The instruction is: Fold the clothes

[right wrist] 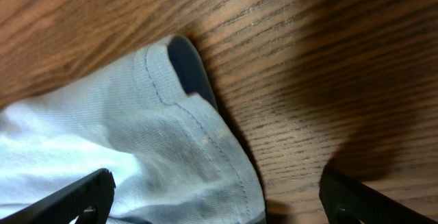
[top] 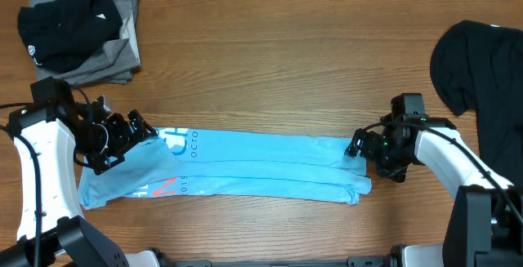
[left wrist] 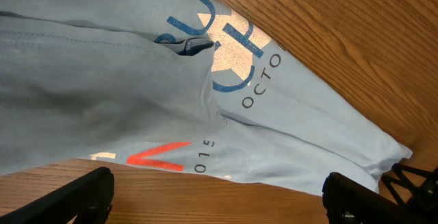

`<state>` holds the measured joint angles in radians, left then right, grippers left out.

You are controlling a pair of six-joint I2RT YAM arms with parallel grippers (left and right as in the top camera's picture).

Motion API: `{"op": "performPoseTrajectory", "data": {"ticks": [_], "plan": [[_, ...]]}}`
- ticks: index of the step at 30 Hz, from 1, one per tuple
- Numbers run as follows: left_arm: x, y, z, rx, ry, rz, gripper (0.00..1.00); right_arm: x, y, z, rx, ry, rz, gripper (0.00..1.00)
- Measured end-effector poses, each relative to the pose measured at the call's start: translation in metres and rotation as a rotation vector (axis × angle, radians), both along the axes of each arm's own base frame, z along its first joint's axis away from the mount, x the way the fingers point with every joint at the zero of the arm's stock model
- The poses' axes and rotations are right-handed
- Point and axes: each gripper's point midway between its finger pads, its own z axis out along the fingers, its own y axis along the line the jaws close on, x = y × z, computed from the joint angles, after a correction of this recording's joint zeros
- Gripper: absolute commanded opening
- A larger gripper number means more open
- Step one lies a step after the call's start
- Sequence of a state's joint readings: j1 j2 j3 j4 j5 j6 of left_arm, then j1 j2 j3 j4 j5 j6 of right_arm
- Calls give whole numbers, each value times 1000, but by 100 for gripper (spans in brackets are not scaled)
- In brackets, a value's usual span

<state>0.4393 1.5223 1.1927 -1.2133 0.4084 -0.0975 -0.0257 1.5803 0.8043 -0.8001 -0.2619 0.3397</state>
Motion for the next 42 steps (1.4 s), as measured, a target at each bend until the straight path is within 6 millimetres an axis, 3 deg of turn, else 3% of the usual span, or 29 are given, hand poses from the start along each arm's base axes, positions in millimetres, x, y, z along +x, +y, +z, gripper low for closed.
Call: {"op": "performPoseTrajectory", "data": {"ticks": [10, 14, 17, 23, 34, 42], "plan": [[-1, 0, 0, -2, 3, 0, 100, 5, 15, 3, 74, -38, 16, 98], [-1, -1, 0, -5, 2, 0, 100, 1, 32, 3, 102, -35, 51, 77], [0, -2, 1, -12, -1, 0, 100, -5, 43, 0, 113, -21, 79, 45], [-1, -4, 1, -22, 3, 0, 100, -12, 46, -5, 113, 10, 65, 4], [-2, -5, 1, -28, 7, 0, 100, -9, 33, -8, 60, 14, -4, 4], [-3, -5, 1, -29, 9, 0, 100, -14, -18, -1, -2, 103, -192, 4]]}}
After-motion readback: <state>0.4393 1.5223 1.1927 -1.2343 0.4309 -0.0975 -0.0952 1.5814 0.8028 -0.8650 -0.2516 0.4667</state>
